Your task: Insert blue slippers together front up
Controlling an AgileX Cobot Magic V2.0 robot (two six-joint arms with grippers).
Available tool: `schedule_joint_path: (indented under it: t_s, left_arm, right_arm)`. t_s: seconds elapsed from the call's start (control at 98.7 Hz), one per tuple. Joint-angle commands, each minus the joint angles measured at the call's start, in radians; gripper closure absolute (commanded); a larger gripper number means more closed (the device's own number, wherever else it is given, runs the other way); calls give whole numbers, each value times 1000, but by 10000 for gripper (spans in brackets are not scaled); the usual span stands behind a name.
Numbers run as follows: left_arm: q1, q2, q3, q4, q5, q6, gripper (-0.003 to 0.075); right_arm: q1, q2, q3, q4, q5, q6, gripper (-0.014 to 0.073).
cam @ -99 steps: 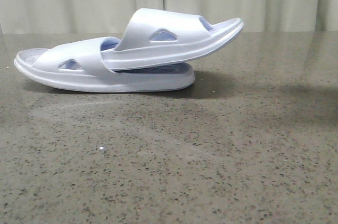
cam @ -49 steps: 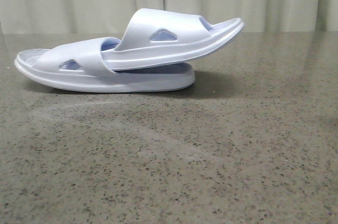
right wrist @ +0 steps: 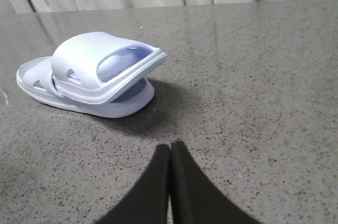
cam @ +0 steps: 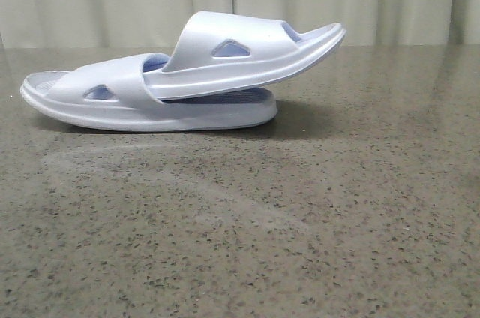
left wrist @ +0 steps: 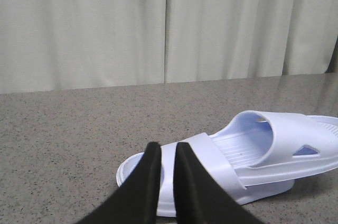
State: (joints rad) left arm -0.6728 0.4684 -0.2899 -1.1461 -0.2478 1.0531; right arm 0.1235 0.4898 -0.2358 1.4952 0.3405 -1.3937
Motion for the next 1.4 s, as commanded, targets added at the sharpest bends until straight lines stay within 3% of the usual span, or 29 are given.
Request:
schedule_joint_path:
  t_s: [0.0,0.638,0.719,0.79,0.932,1.013,1.388]
  left_arm:
    - [-11,1,-27,8,-37,-10,705]
    - [-11,1,-27,8,-37,-10,705]
    - [-11,1,-12,63,-37,-24,705]
    - [14,1,12,258,-39,-136,705]
    - [172,-9,85,737,-48,-623,705]
    - [278,-48,121,897,-36,-828,705]
    - [586,-304,240,962,133,-881,705]
  right_arm:
    - [2,0,-25,29,9,-11,679]
    - [2,0,-25,29,9,-11,679]
    - [2,0,-25,29,9,-11,679]
    - [2,0,-25,29,9,-11,679]
    - [2,0,-25,29,9,-11,679]
    - [2,0,-25,29,9,-11,679]
    - [2,0,-25,29,9,-11,679]
